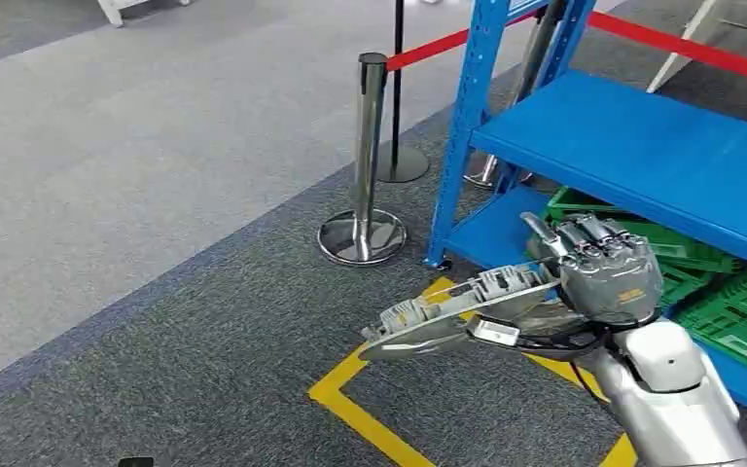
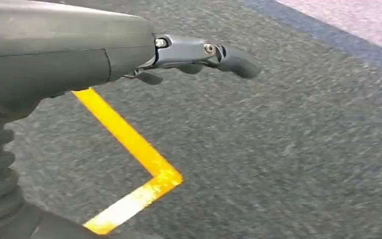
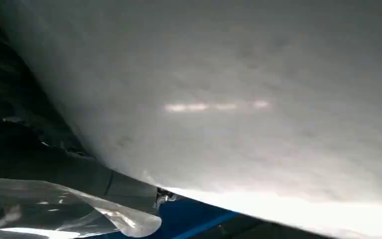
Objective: Take the parts from the cabinet and place them on the table.
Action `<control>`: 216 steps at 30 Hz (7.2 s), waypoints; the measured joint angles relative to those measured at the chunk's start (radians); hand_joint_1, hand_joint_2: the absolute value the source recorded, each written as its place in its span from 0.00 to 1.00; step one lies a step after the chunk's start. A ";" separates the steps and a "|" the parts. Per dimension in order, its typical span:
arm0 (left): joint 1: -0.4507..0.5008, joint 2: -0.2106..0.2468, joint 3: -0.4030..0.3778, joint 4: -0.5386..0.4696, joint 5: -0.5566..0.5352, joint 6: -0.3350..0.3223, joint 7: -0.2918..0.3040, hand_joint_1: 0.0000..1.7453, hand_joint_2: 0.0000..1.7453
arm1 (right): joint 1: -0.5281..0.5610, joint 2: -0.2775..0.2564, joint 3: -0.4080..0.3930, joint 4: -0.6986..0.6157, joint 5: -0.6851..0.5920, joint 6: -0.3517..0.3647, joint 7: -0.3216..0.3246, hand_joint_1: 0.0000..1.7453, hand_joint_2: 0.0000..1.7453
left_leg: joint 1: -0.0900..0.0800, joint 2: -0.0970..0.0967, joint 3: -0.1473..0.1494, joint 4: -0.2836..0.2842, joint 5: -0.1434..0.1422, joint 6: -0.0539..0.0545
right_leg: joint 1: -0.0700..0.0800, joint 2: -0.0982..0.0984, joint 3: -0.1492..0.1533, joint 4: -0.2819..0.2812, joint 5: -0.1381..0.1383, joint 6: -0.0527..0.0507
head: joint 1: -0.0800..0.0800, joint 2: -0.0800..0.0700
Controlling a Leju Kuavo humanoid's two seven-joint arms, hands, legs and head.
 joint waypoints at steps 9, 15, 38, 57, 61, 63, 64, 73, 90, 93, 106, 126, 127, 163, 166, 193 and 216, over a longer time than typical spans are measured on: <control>0.003 0.010 0.000 0.000 0.000 0.000 0.010 0.00 1.00 | -0.033 -0.002 0.030 0.039 0.002 0.000 0.019 1.00 1.00 | 0.008 0.134 -0.100 0.217 -0.065 -0.024 | 0.005 -0.125 0.023 -0.009 -0.012 -0.026 | -0.014 0.000; 0.001 0.015 0.001 0.000 -0.003 0.001 0.016 0.00 1.00 | -0.049 -0.006 0.046 0.045 -0.007 0.000 0.028 1.00 1.00 | -0.022 0.184 -0.003 0.002 -0.007 0.006 | 0.013 -0.191 0.038 -0.020 -0.024 -0.001 | -0.015 0.000; -0.001 0.019 0.009 0.000 -0.015 0.005 0.026 0.00 1.00 | -0.120 -0.019 0.127 0.100 -0.094 0.000 -0.009 1.00 1.00 | 0.011 0.128 -0.160 0.315 -0.119 -0.029 | 0.002 -0.107 0.004 0.009 -0.010 -0.025 | -0.018 0.000; 0.001 0.027 0.009 0.000 -0.036 0.004 0.030 0.00 1.00 | -0.148 -0.018 0.180 0.070 -0.296 0.002 -0.076 1.00 1.00 | -0.008 0.155 -0.007 -0.004 0.007 0.016 | -0.002 -0.109 0.020 0.033 -0.068 0.011 | -0.020 0.000; 0.005 0.028 0.013 0.001 -0.024 0.002 0.037 0.00 1.00 | -0.139 -0.025 0.200 0.043 -0.325 0.004 -0.104 1.00 1.00 | 0.009 -0.005 -0.025 0.025 -0.008 -0.022 | -0.011 -0.016 -0.014 0.013 0.007 -0.006 | -0.006 0.000; 0.000 0.026 0.017 0.000 -0.019 0.005 0.035 0.00 1.00 | -0.139 -0.025 0.199 0.039 -0.319 0.005 -0.108 1.00 1.00 | 0.006 0.101 -0.073 0.131 -0.065 -0.034 | -0.004 -0.045 -0.006 0.007 0.004 -0.017 | -0.019 0.000; -0.003 0.026 0.018 0.000 -0.014 0.005 0.035 0.00 1.00 | -0.138 -0.025 0.200 0.038 -0.316 0.005 -0.110 1.00 1.00 | 0.008 0.121 -0.113 0.215 -0.101 -0.036 | 0.000 -0.062 -0.004 0.007 0.002 -0.021 | -0.019 0.000; -0.005 0.020 0.076 0.000 0.075 0.003 -0.026 0.00 1.00 | -0.134 -0.028 0.201 0.038 -0.305 0.005 -0.112 1.00 1.00 | -0.022 0.211 -0.014 0.016 -0.004 -0.001 | 0.016 -0.175 0.020 0.003 -0.024 -0.010 | -0.017 0.000; -0.017 0.026 0.295 -0.011 0.298 -0.277 -0.194 0.00 1.00 | -0.124 -0.037 0.207 0.044 -0.313 0.010 -0.122 1.00 1.00 | 0.016 -0.020 -0.015 0.012 -0.002 -0.021 | -0.011 0.015 -0.043 0.023 0.020 0.010 | -0.005 0.000; -0.031 0.023 0.310 -0.018 0.288 -0.289 -0.225 0.00 1.00 | -0.126 -0.035 0.207 0.044 -0.315 0.012 -0.122 1.00 1.00 | 0.007 0.090 -0.043 0.082 -0.045 -0.034 | -0.013 -0.028 -0.026 0.010 0.019 -0.011 | -0.017 0.000; -0.090 0.007 0.339 -0.079 0.289 -0.358 -0.262 0.00 1.00 | -0.130 -0.034 0.206 0.045 -0.312 0.017 -0.130 1.00 1.00 | -0.013 0.180 -0.005 -0.001 0.004 0.008 | 0.010 -0.196 0.017 -0.007 -0.013 0.013 | -0.014 0.000; -0.114 -0.041 0.346 -0.159 0.226 -0.308 -0.271 0.00 1.00 | -0.166 -0.027 0.192 0.083 -0.351 0.016 -0.163 1.00 1.00 | 0.011 0.127 -0.137 0.272 -0.122 -0.035 | -0.007 -0.075 -0.016 -0.001 0.018 -0.019 | -0.015 0.000; -0.113 -0.042 0.345 -0.160 0.222 -0.303 -0.271 0.00 1.00 | -0.166 -0.027 0.192 0.085 -0.351 0.016 -0.164 1.00 1.00 | 0.014 0.129 -0.158 0.308 -0.122 -0.036 | -0.006 -0.088 -0.012 -0.001 0.015 -0.019 | -0.014 0.000; -0.118 -0.047 0.302 -0.258 0.270 -0.346 -0.273 0.00 1.00 | -0.143 -0.012 0.181 0.074 -0.472 0.034 -0.218 1.00 1.00 | -0.008 0.217 -0.031 0.032 0.025 -0.016 | 0.005 -0.149 0.030 -0.011 -0.012 -0.011 | -0.008 0.000; -0.116 -0.045 0.297 -0.265 0.272 -0.334 -0.273 0.00 1.00 | -0.141 -0.010 0.175 0.069 -0.475 0.038 -0.224 1.00 1.00 | -0.013 0.192 -0.033 0.010 0.018 0.001 | 0.010 -0.181 0.037 -0.020 -0.018 0.005 | -0.009 0.000; -0.070 -0.055 0.247 -0.392 0.292 -0.258 -0.273 0.00 1.00 | -0.088 0.055 0.094 0.010 -0.625 0.110 -0.267 1.00 1.00 | 0.013 0.132 -0.029 0.034 0.035 -0.019 | -0.001 -0.064 0.018 -0.010 0.002 -0.016 | -0.002 0.000; -0.062 -0.063 0.237 -0.414 0.302 -0.259 -0.273 0.00 1.00 | -0.078 0.062 0.081 0.001 -0.634 0.129 -0.275 1.00 1.00 | 0.004 0.125 -0.024 0.115 -0.090 -0.019 | -0.001 -0.062 -0.010 -0.023 0.034 -0.025 | -0.007 0.000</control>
